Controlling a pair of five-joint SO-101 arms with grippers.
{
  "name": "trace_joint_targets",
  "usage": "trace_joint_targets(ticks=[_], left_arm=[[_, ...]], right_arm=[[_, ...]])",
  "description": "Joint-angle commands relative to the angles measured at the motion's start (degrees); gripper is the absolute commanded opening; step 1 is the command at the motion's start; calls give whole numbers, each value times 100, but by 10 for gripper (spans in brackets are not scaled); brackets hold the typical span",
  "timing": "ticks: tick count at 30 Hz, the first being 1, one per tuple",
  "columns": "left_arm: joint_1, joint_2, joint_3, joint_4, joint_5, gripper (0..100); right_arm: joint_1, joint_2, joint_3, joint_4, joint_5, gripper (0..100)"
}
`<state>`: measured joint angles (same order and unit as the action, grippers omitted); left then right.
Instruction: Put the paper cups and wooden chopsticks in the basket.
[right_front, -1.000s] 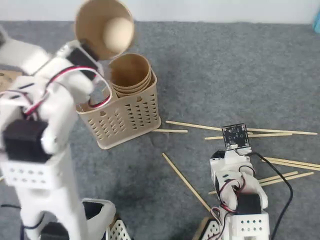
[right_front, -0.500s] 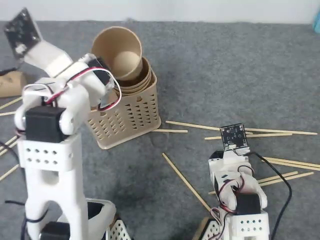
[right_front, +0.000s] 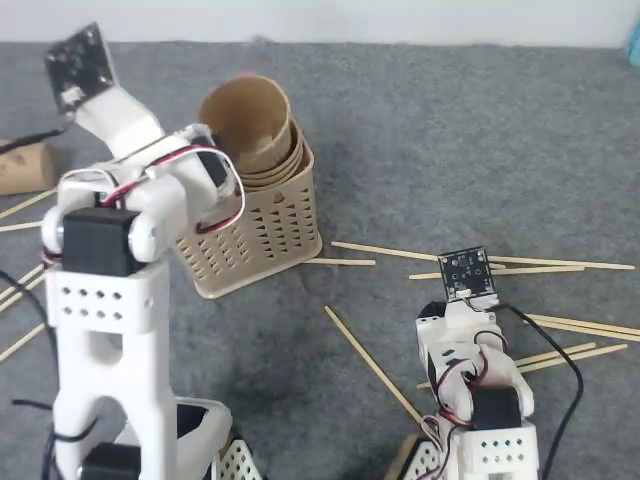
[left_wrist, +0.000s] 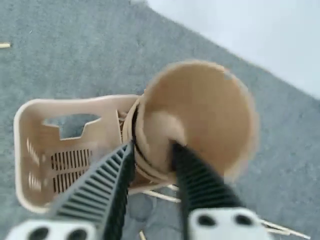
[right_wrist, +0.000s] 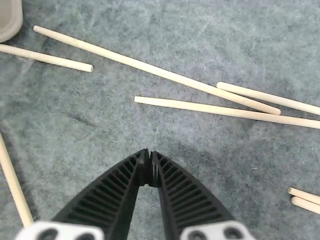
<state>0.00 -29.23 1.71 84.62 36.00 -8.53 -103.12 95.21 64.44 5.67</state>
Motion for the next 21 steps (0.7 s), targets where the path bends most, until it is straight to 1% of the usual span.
trace_joint_targets(ticks=[1, 3, 7, 10, 14, 17, 19, 21], left_arm=[[-9, -62, -101, 308, -79, 320], [-158, -114, -251, 466, -97, 316], [-888, -501, -505, 615, -114, 295], [-1609, -932, -497, 659, -440, 295], [-2391, -1292, -426, 1099, -738, 295], [-2444, -1292, -75, 1354, -897, 295], [-2444, -1187, 347, 1354, -1020, 294], [-2470, -976, 813, 1178, -1046, 294]], right_arm=[[-31, -92, 18, 40, 88, 8], [-31, -92, 18, 40, 88, 8], [-40, -92, 18, 40, 88, 8], [-40, -92, 18, 40, 88, 8], [-40, -92, 18, 40, 97, 8], [-40, -92, 18, 40, 97, 8], [-40, -92, 18, 40, 97, 8], [-40, -92, 18, 48, 97, 8]])
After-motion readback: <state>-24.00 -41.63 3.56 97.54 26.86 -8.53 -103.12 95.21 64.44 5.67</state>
